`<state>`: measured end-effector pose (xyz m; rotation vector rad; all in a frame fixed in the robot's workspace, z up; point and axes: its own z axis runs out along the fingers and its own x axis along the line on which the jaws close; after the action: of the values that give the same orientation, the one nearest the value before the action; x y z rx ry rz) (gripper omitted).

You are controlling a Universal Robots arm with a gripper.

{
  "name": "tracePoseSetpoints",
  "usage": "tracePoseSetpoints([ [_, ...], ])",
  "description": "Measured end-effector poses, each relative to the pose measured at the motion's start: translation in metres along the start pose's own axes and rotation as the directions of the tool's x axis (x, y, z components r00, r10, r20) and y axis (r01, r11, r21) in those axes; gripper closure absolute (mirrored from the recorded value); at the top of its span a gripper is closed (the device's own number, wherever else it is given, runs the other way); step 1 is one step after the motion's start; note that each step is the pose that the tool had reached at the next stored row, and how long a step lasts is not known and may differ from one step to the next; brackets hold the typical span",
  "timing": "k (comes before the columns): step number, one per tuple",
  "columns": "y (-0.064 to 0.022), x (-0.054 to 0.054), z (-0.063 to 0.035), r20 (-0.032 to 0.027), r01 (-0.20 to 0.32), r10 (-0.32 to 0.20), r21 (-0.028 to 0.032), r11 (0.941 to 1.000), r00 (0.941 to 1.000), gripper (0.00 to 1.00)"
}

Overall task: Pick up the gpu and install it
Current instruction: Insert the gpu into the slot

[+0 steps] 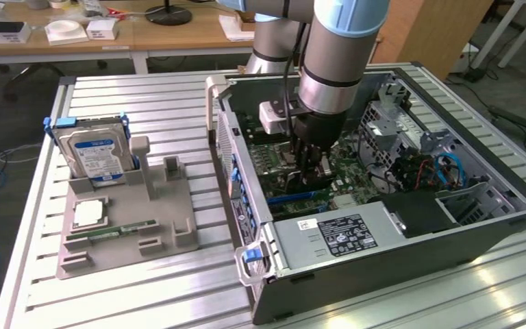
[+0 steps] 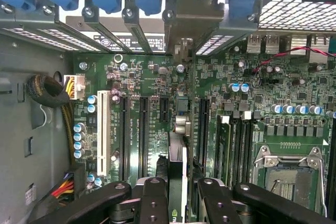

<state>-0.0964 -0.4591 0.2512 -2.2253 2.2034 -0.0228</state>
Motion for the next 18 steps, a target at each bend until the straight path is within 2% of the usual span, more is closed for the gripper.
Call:
tracePoseSetpoints([
  [18, 0.0001, 0.0, 0.0047, 0.0, 0.0, 0.0, -0.0003, 1.0, 1.0, 0.73],
])
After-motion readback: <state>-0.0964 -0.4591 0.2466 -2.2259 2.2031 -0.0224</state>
